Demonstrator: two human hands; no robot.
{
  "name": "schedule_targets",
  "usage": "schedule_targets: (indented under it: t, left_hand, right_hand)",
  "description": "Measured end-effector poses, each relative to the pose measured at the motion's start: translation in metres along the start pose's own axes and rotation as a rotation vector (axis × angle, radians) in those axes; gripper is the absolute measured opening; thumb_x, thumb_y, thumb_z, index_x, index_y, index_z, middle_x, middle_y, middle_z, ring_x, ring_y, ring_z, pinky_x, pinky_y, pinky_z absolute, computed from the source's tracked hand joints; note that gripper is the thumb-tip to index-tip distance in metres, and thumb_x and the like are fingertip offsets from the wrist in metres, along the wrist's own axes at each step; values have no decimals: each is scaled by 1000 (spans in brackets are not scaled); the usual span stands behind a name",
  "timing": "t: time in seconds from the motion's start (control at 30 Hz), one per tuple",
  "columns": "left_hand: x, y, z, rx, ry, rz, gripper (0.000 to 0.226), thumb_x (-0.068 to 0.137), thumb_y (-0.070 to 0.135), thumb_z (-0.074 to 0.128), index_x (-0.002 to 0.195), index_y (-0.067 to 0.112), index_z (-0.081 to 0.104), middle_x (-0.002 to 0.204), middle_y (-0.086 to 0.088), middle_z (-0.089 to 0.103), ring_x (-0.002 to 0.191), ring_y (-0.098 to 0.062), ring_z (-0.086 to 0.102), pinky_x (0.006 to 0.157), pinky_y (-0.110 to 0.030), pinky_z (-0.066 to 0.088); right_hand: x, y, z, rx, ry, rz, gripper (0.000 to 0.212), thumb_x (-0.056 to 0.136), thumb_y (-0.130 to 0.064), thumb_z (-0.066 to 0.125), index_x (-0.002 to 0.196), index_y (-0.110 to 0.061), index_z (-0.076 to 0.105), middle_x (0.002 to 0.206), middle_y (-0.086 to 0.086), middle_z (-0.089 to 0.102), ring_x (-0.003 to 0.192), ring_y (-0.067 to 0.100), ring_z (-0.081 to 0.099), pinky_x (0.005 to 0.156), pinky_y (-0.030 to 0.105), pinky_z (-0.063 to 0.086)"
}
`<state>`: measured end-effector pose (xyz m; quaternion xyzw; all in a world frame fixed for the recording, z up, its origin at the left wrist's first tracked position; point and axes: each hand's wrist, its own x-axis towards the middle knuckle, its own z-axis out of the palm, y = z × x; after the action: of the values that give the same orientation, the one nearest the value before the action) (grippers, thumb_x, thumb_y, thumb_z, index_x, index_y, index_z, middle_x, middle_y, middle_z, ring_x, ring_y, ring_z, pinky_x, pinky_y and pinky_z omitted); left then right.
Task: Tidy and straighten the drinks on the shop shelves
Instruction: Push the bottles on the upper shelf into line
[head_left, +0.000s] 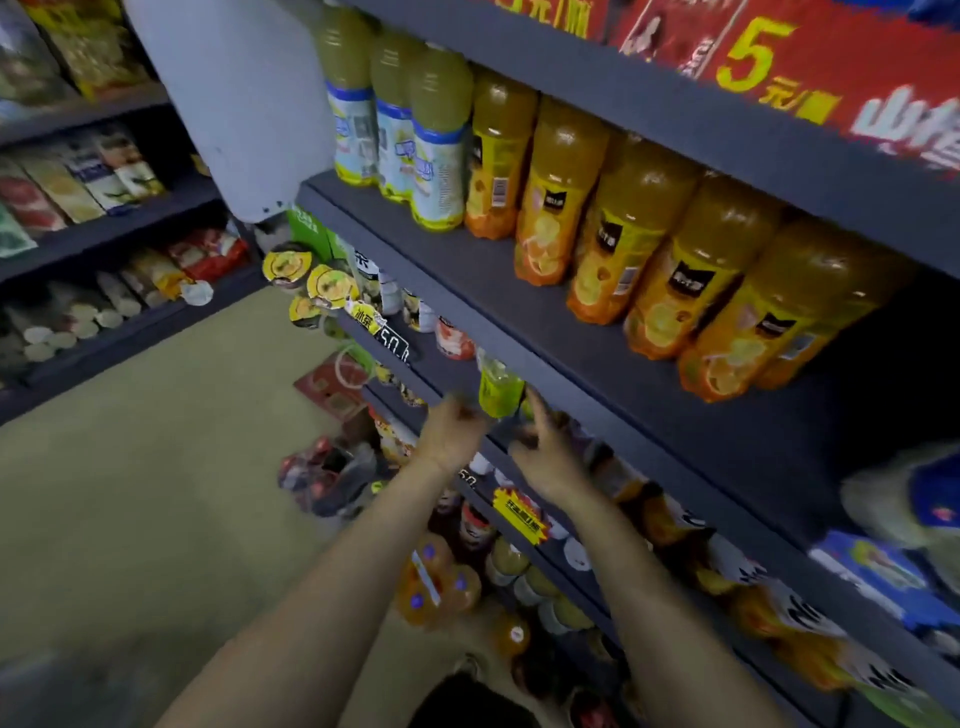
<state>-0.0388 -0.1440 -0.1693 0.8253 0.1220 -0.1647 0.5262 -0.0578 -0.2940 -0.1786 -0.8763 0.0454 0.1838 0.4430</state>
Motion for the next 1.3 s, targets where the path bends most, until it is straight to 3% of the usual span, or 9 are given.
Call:
schedule_targets:
  t: [0.13,0.27,0.43,0.53,0.63,0.7,0.87,1.03,1.3]
  left_hand:
    - [91,-15,20,104,12,127,87,56,41,61,134,7,46,129,-14,52,120,-34,50,86,-50,49]
    - [94,13,16,215,-68,176,59,77,25,70,129,4,53,129,-19,56,118,-36,54,88,-39,47]
    - [84,-11,-15,31,-29,225,51,71,30,73,118,23,53,103,9,62,93,-17,60,69,-32,44]
    - [66,-35,-55,-375,-101,-7,47,71,35,81,110,24,59,104,7,67,95,-18,65,77,-35,53]
    - [58,-58,-96,-440,-228,-116,63,66,44,82,122,26,61,115,2,69,102,-18,66,85,-40,56]
    - [57,-67,-119,-501,-325,-106,55,64,44,81,114,25,66,110,-4,72,99,-22,69,77,-36,55]
    - [47,-61,-151,-498,-421,-119,68,57,77,70,104,27,70,103,-4,73,101,-26,68,96,-45,51]
    - [6,-32,-137,-841,-552,-213,42,92,49,52,75,17,73,90,-11,70,88,-28,68,80,-38,53]
    - [-112,14,-38,-832,-629,-118,31,89,41,56,73,15,63,76,-8,61,67,-24,57,63,-31,48]
  right_hand:
    - [29,-13,9,-7,68,-27,68,100,-17,51,155,-29,13,124,25,53,97,41,56,73,55,47]
    - [35,-11,17,-9,80,-24,76,100,-9,50,156,-34,4,110,15,56,61,-1,46,55,20,33]
    - [25,-24,31,27,156,40,63,101,-17,49,153,-38,22,142,8,50,107,26,58,80,38,46]
    - [8,-41,58,132,347,96,26,98,-36,55,124,-39,52,127,8,52,100,21,62,86,45,54]
    - [-8,-70,91,115,360,139,48,82,-59,68,123,-41,52,126,-5,48,112,12,53,88,36,51]
    - [-15,-91,116,5,328,108,61,74,-48,79,127,-32,54,116,-7,53,102,6,52,80,24,44]
    - [-39,-132,150,495,392,172,6,90,-36,69,92,-31,68,79,-3,70,61,1,63,55,20,47]
    - [-78,-131,156,884,368,236,50,93,-58,53,100,-13,73,81,14,72,61,20,66,48,27,45]
    - [-202,-71,103,931,573,241,52,99,-55,42,112,-12,69,95,18,75,85,35,72,76,43,56]
